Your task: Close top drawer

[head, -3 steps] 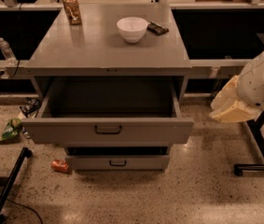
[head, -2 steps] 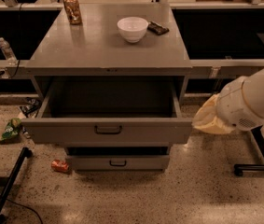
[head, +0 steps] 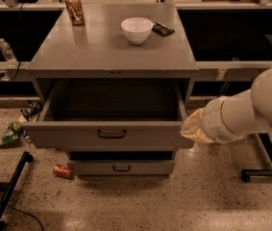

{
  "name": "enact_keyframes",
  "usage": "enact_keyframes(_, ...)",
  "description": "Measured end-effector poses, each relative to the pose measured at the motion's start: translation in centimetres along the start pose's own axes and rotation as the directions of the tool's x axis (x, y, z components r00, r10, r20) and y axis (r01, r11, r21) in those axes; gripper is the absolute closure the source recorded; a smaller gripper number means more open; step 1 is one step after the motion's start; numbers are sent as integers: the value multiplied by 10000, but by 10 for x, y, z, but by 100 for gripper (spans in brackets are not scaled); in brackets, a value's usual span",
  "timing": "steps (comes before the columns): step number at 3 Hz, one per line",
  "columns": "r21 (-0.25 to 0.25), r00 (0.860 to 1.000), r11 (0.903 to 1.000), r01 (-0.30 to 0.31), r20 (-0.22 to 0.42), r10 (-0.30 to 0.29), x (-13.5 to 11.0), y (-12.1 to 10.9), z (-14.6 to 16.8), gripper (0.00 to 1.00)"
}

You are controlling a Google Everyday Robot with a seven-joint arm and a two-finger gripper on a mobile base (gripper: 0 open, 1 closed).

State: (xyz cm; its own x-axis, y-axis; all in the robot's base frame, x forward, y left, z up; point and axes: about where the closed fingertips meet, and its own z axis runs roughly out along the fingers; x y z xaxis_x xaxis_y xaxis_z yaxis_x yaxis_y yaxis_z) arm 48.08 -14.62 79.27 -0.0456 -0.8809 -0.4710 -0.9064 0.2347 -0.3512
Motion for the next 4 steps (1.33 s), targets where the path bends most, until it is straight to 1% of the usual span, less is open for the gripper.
enact_keyframes(1,-9,9997,9997,-230,62,231,2,3,8,100)
enact_keyframes(2,-93,9993,9992,-382,-58,381,12,15,54,100)
enact_keyframes(3,528,9984,9981,-324,487,298,14,6,101,100)
enact_keyframes(4,1171,9961,9929,195,834,-294,17,-2,139,100)
